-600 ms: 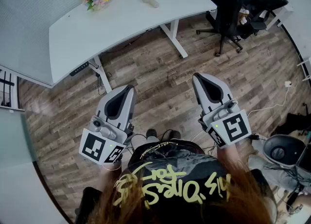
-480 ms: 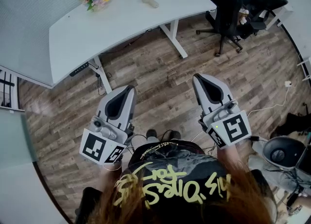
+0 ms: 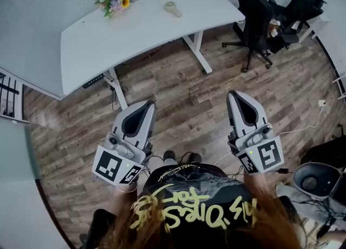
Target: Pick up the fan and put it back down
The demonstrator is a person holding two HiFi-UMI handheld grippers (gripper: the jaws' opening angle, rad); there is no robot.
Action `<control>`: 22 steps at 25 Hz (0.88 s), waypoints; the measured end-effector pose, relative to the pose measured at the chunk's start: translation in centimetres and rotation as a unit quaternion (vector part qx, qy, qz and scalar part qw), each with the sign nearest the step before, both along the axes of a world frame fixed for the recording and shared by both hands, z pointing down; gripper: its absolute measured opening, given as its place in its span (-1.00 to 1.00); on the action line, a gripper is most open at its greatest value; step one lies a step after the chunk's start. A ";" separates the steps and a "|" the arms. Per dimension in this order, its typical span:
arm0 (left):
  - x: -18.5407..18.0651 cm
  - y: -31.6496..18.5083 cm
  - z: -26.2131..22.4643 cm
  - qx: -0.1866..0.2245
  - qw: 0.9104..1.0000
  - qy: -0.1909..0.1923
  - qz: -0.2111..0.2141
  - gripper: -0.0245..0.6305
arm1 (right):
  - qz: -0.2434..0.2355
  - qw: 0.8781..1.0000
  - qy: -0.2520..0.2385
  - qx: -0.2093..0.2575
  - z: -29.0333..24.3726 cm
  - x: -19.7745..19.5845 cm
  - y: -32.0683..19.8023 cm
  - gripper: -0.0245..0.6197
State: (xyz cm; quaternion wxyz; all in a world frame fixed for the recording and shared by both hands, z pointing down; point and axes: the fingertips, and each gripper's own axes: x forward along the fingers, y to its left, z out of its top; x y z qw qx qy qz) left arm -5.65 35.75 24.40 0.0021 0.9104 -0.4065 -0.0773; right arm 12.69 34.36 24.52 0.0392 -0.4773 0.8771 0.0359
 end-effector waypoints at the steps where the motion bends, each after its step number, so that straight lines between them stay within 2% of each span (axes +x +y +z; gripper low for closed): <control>1: -0.2 0.1 -0.1 0.001 1.000 0.000 -0.002 -0.95 | -0.002 1.000 -0.011 0.011 -0.5 0.0 0.2 -0.91; 5: -0.6 0.2 -0.4 0.008 1.000 0.001 -0.008 -0.95 | 0.002 0.999 -0.016 0.032 -1.5 0.1 0.5 -0.91; 22: -0.4 0.9 -0.8 0.009 1.000 -0.007 -0.007 -0.95 | -0.005 1.000 0.005 0.016 -1.0 -0.4 0.6 -0.91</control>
